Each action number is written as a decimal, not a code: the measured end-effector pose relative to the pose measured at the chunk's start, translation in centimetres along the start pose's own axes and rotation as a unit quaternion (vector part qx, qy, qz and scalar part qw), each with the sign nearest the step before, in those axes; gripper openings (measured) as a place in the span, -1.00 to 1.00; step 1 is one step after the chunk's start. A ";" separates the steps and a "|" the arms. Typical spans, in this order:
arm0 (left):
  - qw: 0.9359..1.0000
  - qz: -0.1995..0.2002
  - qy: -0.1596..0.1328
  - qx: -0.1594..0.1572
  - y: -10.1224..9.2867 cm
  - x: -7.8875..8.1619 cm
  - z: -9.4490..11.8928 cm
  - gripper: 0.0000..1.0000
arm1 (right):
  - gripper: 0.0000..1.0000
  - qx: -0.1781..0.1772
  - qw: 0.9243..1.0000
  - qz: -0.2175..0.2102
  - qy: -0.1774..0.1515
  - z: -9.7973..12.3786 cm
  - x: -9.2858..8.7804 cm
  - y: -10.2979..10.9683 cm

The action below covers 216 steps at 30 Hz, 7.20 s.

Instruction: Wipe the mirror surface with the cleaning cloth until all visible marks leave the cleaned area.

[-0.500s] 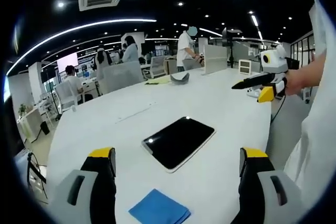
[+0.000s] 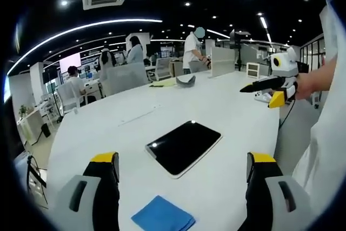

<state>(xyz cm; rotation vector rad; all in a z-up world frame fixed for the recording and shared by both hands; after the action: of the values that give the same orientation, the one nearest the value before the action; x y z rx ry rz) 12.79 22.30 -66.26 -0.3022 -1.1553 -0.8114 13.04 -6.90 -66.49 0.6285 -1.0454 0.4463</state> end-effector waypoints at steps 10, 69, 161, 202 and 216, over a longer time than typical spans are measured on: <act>1.000 0.005 0.009 -0.001 0.2 -0.4 0.1 0.99 | 1.00 -0.003 1.000 -0.005 0.000 0.2 -0.2 -0.1; 0.987 0.049 0.153 0.002 1.2 -13.8 -0.5 0.19 | 1.00 -0.028 1.000 -0.006 0.004 1.6 0.7 0.0; 0.979 0.064 0.189 0.032 4.1 -14.9 -2.1 -0.86 | 0.99 -0.024 0.999 -0.027 0.026 0.5 -0.6 0.2; 0.991 0.020 0.125 0.037 8.7 -7.4 -9.5 -0.86 | 1.00 -0.034 0.998 -0.046 0.022 0.4 -0.7 -0.9; 0.992 0.010 0.122 0.024 9.3 -6.6 -11.9 -0.86 | 1.00 -0.050 0.997 -0.050 0.022 0.8 -0.3 -1.7</act>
<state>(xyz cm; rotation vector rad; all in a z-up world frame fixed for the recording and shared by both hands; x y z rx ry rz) 26.45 24.25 -75.26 -0.1680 -0.9396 -0.7783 13.48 -8.71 -66.93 0.5764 -0.9838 0.3181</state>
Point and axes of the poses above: the point that each gripper's makers call its tool centre point, and the gripper's own axes: z roughly backward along the fingers, y roughly to its left, x roughly out of its top, the point moved 6 cm from there along z, roughly backward along the fingers, and after that the axes turned 9 degrees about -z, right-handed, at the moved point
